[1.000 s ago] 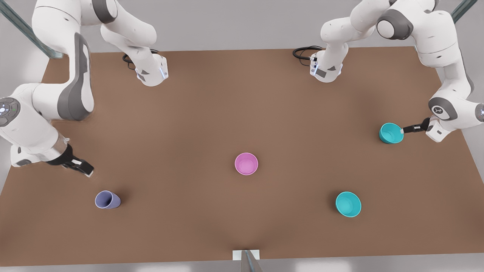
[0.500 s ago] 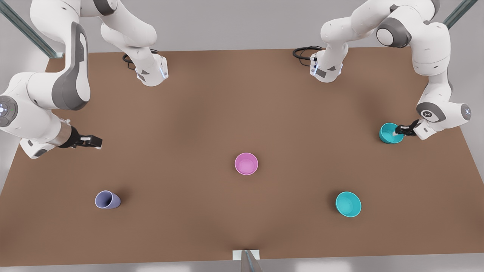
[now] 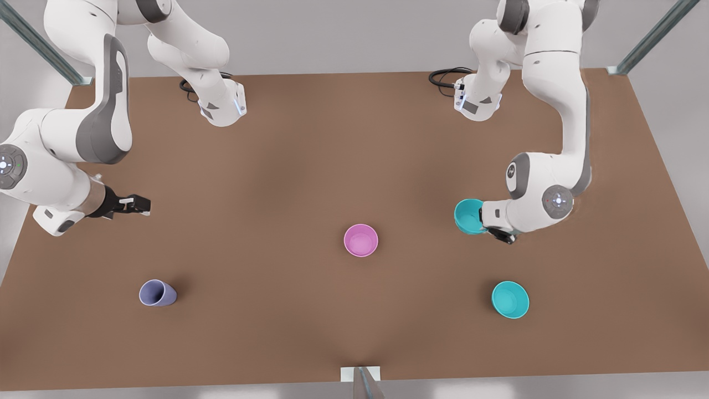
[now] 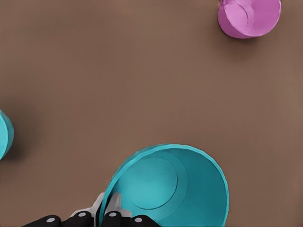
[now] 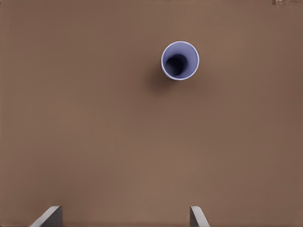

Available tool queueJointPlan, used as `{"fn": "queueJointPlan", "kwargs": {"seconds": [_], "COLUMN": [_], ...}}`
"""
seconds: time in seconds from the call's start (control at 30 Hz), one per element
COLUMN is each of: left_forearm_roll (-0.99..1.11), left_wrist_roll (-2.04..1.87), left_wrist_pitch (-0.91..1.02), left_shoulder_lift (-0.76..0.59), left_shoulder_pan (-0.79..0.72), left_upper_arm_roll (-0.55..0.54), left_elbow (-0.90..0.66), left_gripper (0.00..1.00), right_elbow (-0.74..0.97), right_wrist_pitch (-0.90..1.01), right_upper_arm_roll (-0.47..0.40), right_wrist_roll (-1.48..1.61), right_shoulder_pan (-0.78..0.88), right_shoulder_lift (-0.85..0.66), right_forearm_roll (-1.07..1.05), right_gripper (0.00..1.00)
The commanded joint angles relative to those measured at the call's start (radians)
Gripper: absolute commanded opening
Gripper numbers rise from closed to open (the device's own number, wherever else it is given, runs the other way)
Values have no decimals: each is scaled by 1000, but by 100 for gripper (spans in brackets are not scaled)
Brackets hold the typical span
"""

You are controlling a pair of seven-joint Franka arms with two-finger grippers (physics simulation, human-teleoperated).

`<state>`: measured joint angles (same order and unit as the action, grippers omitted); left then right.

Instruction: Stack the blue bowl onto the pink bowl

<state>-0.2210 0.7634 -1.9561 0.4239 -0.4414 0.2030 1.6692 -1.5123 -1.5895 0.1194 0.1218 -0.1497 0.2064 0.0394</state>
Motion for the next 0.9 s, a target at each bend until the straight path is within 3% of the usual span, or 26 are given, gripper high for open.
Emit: {"fn": "queueJointPlan", "kwargs": {"seconds": [0.0, 0.2, 0.43, 0.87], "left_forearm_roll": [14, -58, -75, -74], "left_wrist_roll": [-1249, -1610, -1621, -1626], "left_wrist_pitch": [281, 290, 128, 128], "left_shoulder_lift": [96, 467, 538, 543], "left_shoulder_pan": [-42, -181, -188, -154], "left_upper_arm_roll": [-74, -105, -125, -175], "left_elbow": [-181, -683, -680, -654], "left_gripper": [21, 21, 21, 21], "right_elbow": [1, -5, -19, -26], "right_wrist_pitch": [-1, 0, -9, -23], "right_upper_arm_roll": [0, 0, 0, 0], "right_wrist_roll": [108, 108, 108, 108], "right_shoulder_pan": [-1, -1, -1, -5], "right_shoulder_lift": [-2, -16, -16, -12], "right_forearm_roll": [-6, -7, -7, -6], "right_gripper": [100, 100, 100, 100]}}
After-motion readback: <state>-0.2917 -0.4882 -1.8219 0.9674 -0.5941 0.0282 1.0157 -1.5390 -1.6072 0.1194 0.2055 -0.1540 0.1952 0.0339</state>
